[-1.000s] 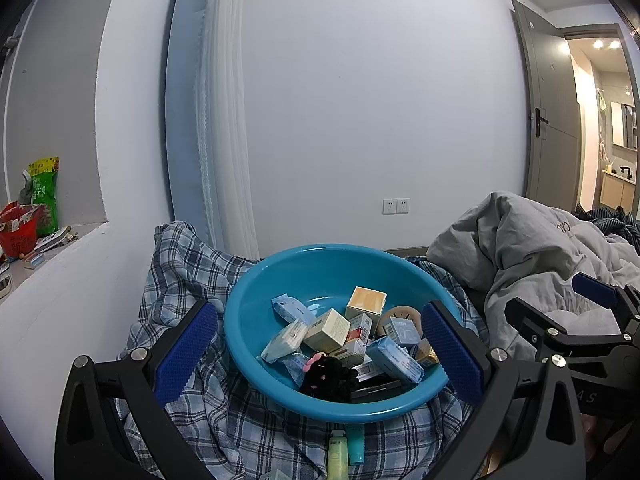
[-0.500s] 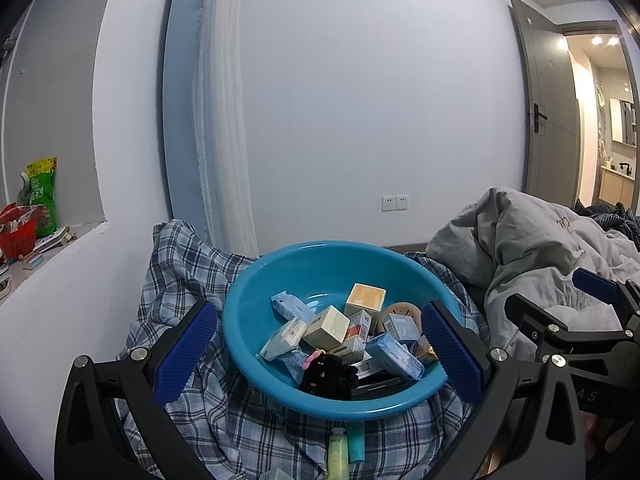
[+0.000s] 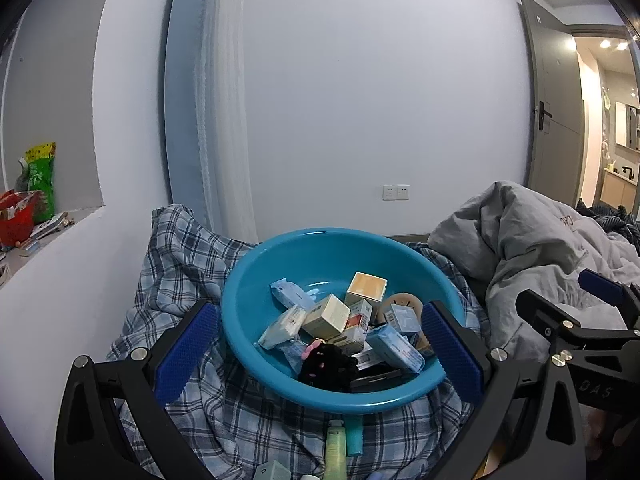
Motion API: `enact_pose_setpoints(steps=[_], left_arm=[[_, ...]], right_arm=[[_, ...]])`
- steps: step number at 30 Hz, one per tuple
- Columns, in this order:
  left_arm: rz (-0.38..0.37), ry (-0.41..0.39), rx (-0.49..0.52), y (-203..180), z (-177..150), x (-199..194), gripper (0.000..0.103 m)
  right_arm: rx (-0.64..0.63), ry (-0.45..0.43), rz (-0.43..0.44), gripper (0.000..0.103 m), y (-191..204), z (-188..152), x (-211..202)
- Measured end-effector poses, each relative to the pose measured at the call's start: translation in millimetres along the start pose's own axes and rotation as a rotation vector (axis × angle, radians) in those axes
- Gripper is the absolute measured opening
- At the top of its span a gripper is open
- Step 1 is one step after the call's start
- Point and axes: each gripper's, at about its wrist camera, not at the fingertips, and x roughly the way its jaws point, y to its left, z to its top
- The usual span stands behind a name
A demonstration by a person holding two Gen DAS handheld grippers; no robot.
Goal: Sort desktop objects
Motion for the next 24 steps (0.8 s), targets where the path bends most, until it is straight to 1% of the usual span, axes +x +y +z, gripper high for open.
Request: enact_pose_setpoints(steps=[6,10,20,24], left_arm=[[-0.011,-0.006,0.010,-2.0,0.7,-1.4,0.103],[-0.005,-0.010,0.023,-5.3,1.0,-2.1,0.103],[-0.015,0.000,0.002,-4.9,1.4,-1.0,0.103],[-0.015,0.001,-0.006,-2.8,2.1,-0.6,0.103]], right_arm=[[-0.004,0.002,0.009,0.103,0.6,0.7,0.2],[-0.003,0.002,0.009,0.103,1.1,1.3,-0.2],[-0.002,-0.006,0.011,0.103,-0.3,2.7,-1.2],[-0.012,-0.014,0.033,0.103,0.4,3.2,-2.6]])
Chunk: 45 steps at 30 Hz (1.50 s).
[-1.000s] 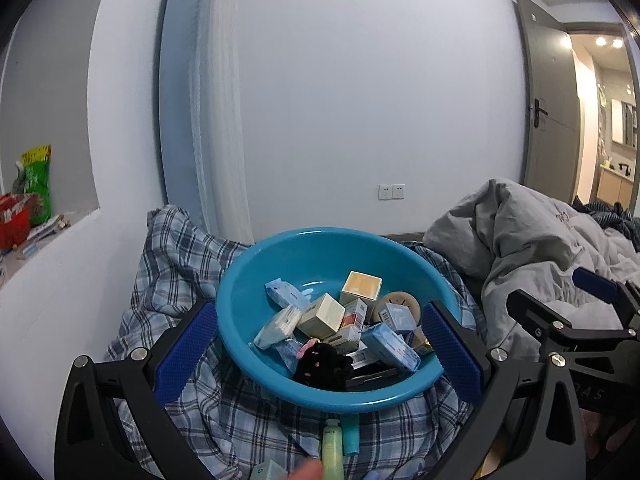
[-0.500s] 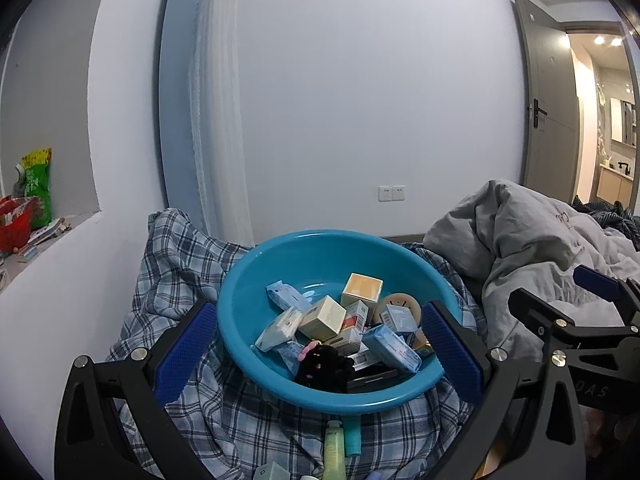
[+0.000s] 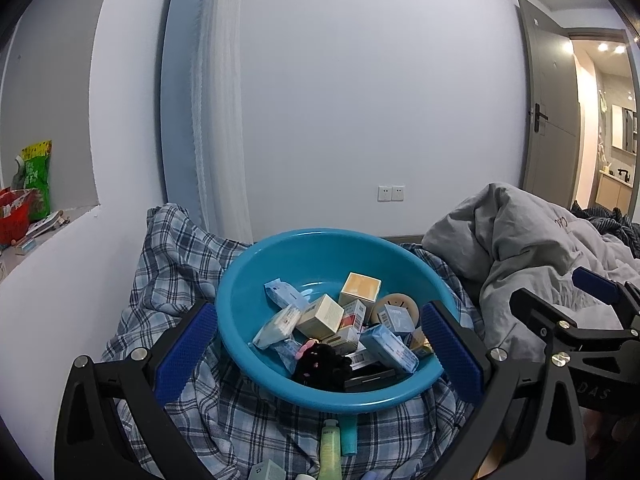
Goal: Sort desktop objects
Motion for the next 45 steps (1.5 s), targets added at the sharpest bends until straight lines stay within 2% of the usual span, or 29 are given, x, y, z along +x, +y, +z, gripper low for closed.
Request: enact_pose_setpoints(steps=[8,15,22,25,29,34,37,38,41,45], left_arm=[[-0.006,0.011,0.002,1,0,-1,0.103],[-0.040,0.010,-0.061,9,3,-2,0.103],[-0.018,0.005,-0.058,9,4,-3,0.103],[-0.013,0.025,-0.039,6,3,0,0.103],[-0.001,0.083,-0.024,3,0,11,0.103],[-0.012,0.229,-0.037,5,-8,34,0.103],[-0.005,0.322,-0.058,9,-18,49,0.103],[0.026,0.363,-0.055,10,-23,57,0.103],[0.060,0.420,-0.036,11,-36,71,0.103],[0.026,0.481,-0.075,16,-44,79,0.103]], right_arm=[[-0.011,-0.004,0.000,0.103,3,1,-1],[-0.006,-0.011,-0.003,0.103,1,1,-2],[0.002,-0.027,-0.001,0.103,-1,5,-7],[0.002,-0.023,0.001,0.103,0,5,-7],[-0.005,0.003,0.000,0.103,2,4,-2],[-0.009,0.066,-0.010,0.103,2,-1,9],[0.004,0.133,-0.008,0.103,-1,-5,20],[0.012,0.157,0.001,0.103,-2,-7,23],[0.042,0.231,0.016,0.103,-7,-14,35],[0.044,0.319,0.008,0.103,-9,-23,48]])
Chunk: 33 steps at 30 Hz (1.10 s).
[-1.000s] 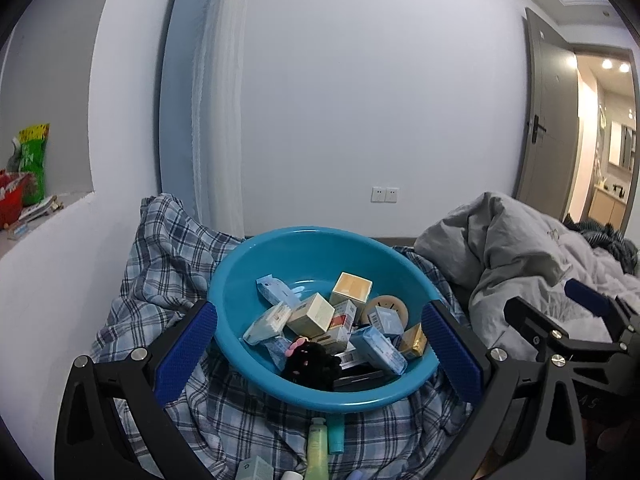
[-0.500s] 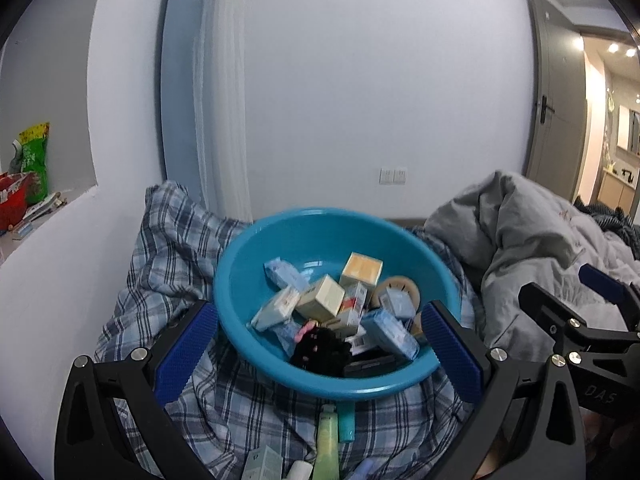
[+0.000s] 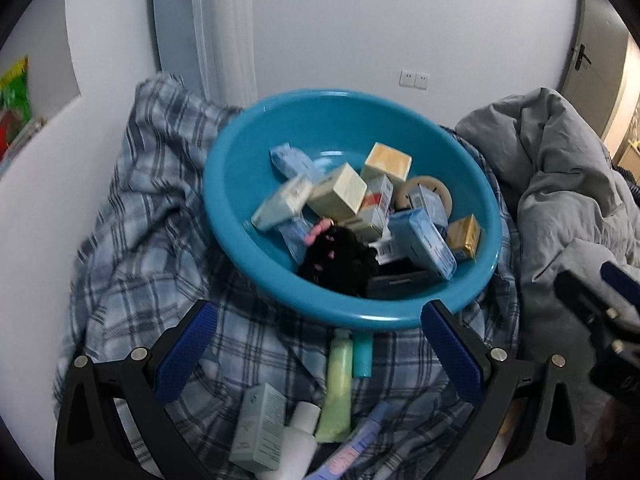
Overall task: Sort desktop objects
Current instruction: 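Lower the left tool toward the pale green tube on the plaid shirt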
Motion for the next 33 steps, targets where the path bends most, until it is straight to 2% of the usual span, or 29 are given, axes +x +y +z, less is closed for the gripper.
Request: enact_pose_setpoints(steps=[5,14,19,25,27,29,33], left_arm=[[0.023,0.050,0.014,-2,-3,7,0.103],[0.047,0.181,0.048,-6,-14,37,0.103],[-0.064,0.295,0.013,-6,-24,58,0.103],[-0.037,0.315,0.049,-12,-28,67,0.103],[-0.050,0.329,0.035,-10,-28,70,0.100],[-0.050,0.344,0.016,-7,-29,75,0.091],[-0.034,0.357,0.017,-4,-30,83,0.088]], right_arm=[[-0.030,0.079,-0.022,0.103,5,-5,14],[-0.020,0.114,-0.007,0.103,3,-7,19],[-0.015,0.121,-0.006,0.103,2,-7,22],[-0.024,0.128,-0.001,0.103,2,-7,23],[-0.022,0.128,0.001,0.103,2,-7,23],[-0.019,0.132,0.005,0.103,2,-8,23],[-0.016,0.143,0.006,0.103,1,-9,26]])
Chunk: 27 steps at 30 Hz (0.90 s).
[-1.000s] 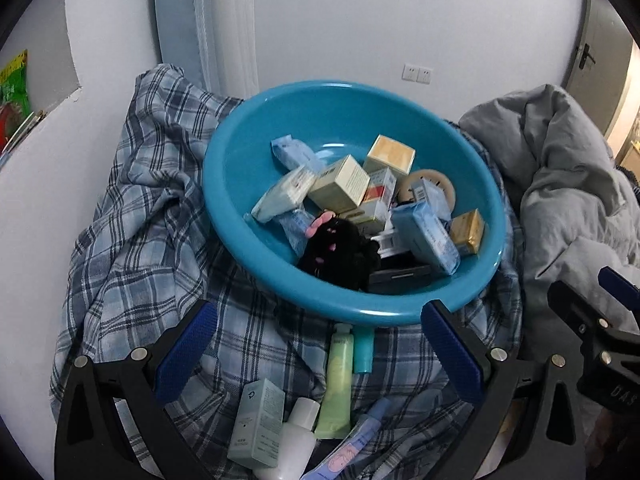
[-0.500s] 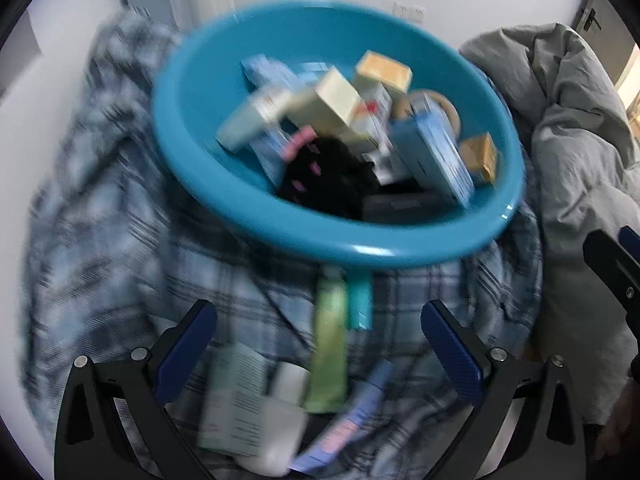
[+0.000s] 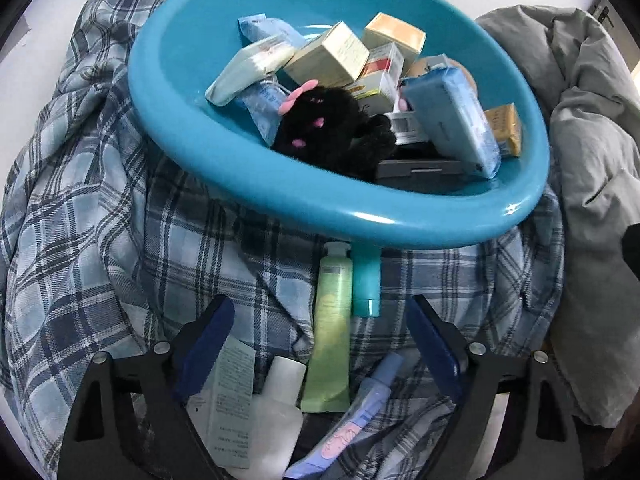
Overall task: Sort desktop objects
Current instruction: 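Lower the left tool toward the pale green tube on the plaid shirt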
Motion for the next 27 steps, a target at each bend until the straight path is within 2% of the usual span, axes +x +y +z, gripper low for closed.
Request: enact_pose_setpoints(steps=[5,15,19,22,25,27], left_arm=[[-0.017,0.066,-0.002,1,2,20,0.060],[-0.009,0.093,-0.018,3,7,31,0.060],[-0.048,0.113,-0.048,6,11,39,0.060],[-0.061,0.121,-0.045,5,16,43,0.069],[-0.034,0.112,-0.018,-2,19,43,0.069],[-0.012,0.110,0.011,-8,21,42,0.065]], right_arm=[[-0.007,0.010,-0.006,0.103,1,-1,2],[-0.011,0.005,-0.006,0.103,0,0,1],[-0.013,0.004,-0.005,0.103,0,0,0],[-0.009,0.005,-0.005,0.103,-1,0,1],[-0.010,0.009,-0.003,0.103,-1,0,2],[-0.013,0.010,-0.003,0.103,0,0,1]])
